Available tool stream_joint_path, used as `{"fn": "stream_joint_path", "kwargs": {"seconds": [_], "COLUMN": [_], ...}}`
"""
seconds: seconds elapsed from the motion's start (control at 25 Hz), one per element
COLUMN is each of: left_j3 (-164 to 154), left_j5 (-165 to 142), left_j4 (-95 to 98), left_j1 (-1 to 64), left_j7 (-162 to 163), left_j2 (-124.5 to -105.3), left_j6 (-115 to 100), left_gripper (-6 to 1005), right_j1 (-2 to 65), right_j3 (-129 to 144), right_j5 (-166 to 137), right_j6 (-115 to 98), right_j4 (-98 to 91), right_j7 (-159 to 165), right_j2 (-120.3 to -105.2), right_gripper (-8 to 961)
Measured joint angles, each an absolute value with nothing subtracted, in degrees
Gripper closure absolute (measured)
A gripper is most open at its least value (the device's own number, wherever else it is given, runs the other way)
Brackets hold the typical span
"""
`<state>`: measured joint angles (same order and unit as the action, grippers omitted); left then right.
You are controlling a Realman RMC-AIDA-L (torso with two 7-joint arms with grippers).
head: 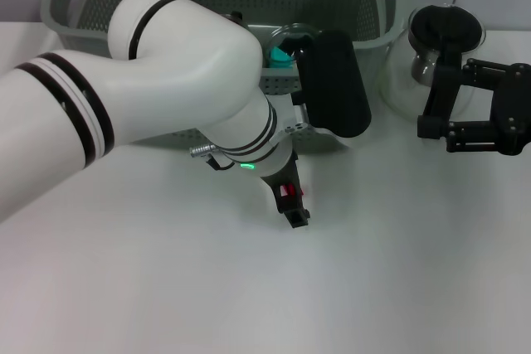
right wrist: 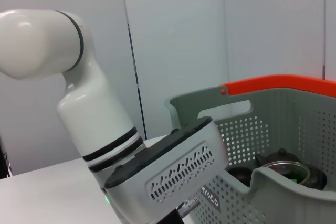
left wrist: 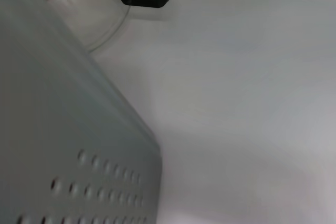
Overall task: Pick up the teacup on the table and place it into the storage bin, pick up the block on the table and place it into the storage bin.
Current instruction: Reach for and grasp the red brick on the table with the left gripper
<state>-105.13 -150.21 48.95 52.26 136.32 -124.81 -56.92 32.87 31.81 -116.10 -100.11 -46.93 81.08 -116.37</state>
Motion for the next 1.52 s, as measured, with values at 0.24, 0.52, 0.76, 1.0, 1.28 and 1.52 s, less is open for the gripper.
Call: {"fn": "stream_joint_path", "kwargs": {"seconds": [0.24,0.52,0.76,1.0,1.28,1.52], "left_j3": [-104.7,-104.7,-104.9,-105.1,-105.4,-106.2], "left_j5": [-150.3,-150.1,-150.1,-150.0,-148.7,-147.6], "left_j4": [48.6,48.1,48.1,48.3,49.5,51.6], "left_j1": [52.3,52.3,52.3,52.4,52.3,52.1], "left_j7": [136.3,136.5,136.5,136.5,135.9,135.7], "left_j2": [-124.8,-124.8,-124.8,-124.8,-124.81,-124.81], "left_j6": [-56.8,-56.3,-56.4,-57.5,-60.0,-62.7], "left_gripper": [51,51,52,53,54,53], "right_j1": [32.9,32.9,32.9,32.9,32.9,32.6], "right_j3": [31.9,32.1,32.1,32.1,32.1,31.8], "right_j5": [-116.1,-116.1,-116.1,-116.1,-116.1,-116.1], "right_j6": [-100.1,-100.1,-100.1,-100.1,-100.2,-100.2], "right_j4": [-46.9,-46.9,-46.9,-46.9,-46.9,-46.9], "right_j7": [81.0,81.0,81.0,81.0,81.0,80.9], "right_j2": [-116.37,-116.37,-116.37,-116.36,-116.37,-116.37], "right_gripper": [25,26,26,25,25,25]}}
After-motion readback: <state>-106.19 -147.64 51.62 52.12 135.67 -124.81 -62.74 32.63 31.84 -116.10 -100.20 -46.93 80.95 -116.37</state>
